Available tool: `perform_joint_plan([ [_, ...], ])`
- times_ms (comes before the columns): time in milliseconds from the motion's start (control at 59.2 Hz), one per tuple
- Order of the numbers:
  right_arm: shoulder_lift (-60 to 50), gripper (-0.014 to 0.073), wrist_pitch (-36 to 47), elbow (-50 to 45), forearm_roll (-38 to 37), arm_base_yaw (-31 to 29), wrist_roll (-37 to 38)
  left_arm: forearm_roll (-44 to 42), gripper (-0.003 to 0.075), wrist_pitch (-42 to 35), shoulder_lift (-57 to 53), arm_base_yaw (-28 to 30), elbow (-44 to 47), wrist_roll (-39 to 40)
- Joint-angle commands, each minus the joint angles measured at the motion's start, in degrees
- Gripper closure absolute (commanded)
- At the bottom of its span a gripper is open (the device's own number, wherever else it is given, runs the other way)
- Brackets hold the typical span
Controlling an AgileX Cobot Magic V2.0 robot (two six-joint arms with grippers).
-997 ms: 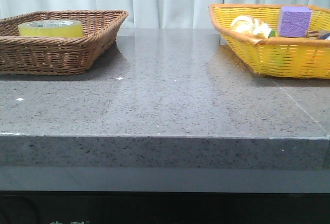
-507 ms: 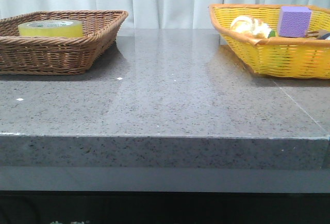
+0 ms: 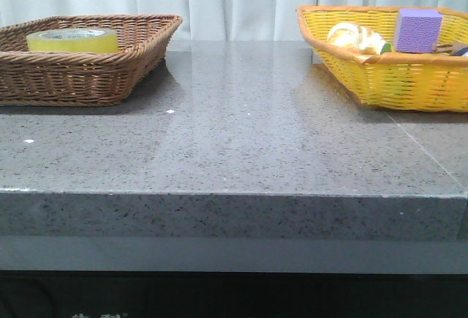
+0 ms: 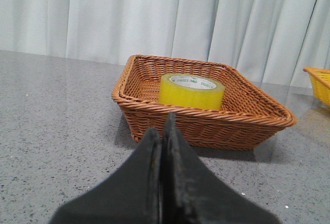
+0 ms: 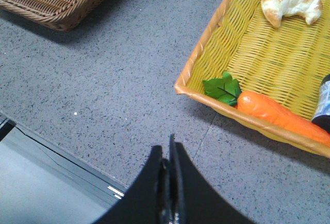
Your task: Transfer tape with both arms
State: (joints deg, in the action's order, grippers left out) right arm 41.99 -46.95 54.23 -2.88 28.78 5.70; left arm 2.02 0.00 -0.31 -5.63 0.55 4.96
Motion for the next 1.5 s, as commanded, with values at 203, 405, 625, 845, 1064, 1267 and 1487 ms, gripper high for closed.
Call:
perform_joint_plan([
  [203, -0.12, 0.0662, 3.63, 1.25, -0.80, -0.26, 0.13, -0.08, 0.0740, -5.02, -1.09, -0.49, 2.13, 0.63],
  [405, -0.12, 0.0662, 3.63, 1.25, -0.80, -0.26, 0.13, -0.08, 0.0740, -5.02, -1.09, -0.49, 2.13, 0.63],
  [625, -0.23, 0.0662, 3.95, 1.03, -0.80, -0.26, 0.13, -0.08, 0.0740, -5.02, -1.09, -0.49, 2.13, 0.63],
  [845, -11.45, 0.0662, 13.83, -9.95, 0.27, -8.56, 0.07, -0.08, 0.0740, -5.02, -1.09, -0.49, 2.13, 0.63],
  [1064, -30.28, 0.0662, 32.09, -30.06, 0.75, -21.51, 0.07, -0.08, 0.0740, -5.02, -1.09, -0.49, 2.13, 0.63],
  [1267, -38.72, 0.0662, 39.91, -42.71, 2.19, -27.21, 0.07, -0.08, 0.0740, -5.02, -1.09, -0.49, 2.13, 0.63],
  [1487, -42.47, 0.0662, 45.96, -51.91, 2.88, -28.13, 0.07, -0.08, 0.0740, -5.02, -1.09, -0.49, 2.13, 0.63],
])
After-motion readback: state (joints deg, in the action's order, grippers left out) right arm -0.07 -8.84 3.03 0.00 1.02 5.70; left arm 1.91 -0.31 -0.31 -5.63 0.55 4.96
